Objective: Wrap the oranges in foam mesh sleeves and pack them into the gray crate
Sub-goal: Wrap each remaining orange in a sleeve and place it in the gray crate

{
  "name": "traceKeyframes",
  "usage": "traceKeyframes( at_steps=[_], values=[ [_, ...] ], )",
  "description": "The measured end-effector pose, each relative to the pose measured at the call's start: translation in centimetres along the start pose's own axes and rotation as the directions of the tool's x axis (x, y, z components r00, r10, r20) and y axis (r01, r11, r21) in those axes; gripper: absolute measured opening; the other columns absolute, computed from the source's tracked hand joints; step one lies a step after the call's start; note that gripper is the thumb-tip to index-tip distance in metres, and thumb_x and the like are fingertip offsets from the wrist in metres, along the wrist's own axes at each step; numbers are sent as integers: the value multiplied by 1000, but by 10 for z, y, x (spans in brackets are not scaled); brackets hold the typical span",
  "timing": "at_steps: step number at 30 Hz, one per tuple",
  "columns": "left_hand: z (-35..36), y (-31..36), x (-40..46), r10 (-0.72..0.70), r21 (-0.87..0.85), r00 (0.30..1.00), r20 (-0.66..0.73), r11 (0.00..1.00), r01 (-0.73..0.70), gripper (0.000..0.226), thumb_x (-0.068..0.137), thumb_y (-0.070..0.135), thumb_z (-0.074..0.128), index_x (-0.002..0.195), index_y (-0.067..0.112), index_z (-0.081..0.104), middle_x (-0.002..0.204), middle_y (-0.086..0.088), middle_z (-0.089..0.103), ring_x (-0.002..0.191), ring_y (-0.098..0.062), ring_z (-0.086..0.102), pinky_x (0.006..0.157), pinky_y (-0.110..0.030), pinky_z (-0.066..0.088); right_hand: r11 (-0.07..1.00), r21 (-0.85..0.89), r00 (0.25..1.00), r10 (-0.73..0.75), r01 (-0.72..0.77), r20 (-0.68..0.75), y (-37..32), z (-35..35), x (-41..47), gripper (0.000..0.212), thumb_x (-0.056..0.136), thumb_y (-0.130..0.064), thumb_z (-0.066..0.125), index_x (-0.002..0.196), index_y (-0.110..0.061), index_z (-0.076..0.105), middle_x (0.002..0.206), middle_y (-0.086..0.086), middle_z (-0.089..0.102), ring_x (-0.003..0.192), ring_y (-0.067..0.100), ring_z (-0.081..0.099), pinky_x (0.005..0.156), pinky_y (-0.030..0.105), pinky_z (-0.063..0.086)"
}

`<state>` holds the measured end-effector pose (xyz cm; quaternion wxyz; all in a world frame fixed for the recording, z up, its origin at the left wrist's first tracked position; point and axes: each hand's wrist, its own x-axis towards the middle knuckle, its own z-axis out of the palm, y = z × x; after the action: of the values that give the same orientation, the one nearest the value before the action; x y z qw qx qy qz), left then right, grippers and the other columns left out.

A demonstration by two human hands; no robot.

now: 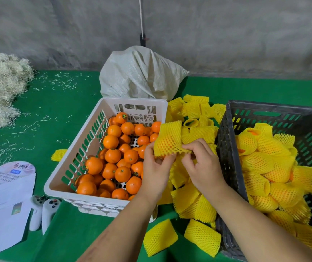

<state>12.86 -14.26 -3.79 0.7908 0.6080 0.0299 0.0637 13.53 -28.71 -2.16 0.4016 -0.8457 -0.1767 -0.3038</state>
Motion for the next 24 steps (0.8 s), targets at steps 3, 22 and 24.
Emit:
traceKeyframes(
  at_steps=[3, 22, 24],
  values=[
    [-2, -2, 3, 9, 31, 1000, -29, 999, -8, 39, 89, 32, 62, 118, 6, 57, 97, -3, 65, 86, -13, 63, 72, -29, 54, 991, -13, 988, -130, 132, 78, -5, 6, -8, 18, 90, -16, 57, 107, -13, 59, 101, 1, 56, 89, 19, 58, 73, 29, 51],
    [-12, 9, -2, -114, 14, 983, 145, 993, 113, 51, 97, 6, 73, 134, 19, 39, 119, -24, 61, 97, -25, 67, 78, -31, 56, 998, -32, 985, 61, -56, 163, -5, 0, -6, 57, 92, -13, 63, 145, -23, 46, 134, -2, 43, 113, 14, 54, 85, 29, 56],
    [-11, 12, -4, -102, -16, 983, 155, 994, 106, 55, 98, 9, 73, 138, 19, 37, 130, -26, 60, 108, -34, 68, 83, -35, 60, 999, -4, 987, 49, -49, 154, -6, 1, -5, 59, 95, -6, 61, 149, -25, 47, 140, -2, 44, 121, 10, 52, 89, 21, 54]
  ],
)
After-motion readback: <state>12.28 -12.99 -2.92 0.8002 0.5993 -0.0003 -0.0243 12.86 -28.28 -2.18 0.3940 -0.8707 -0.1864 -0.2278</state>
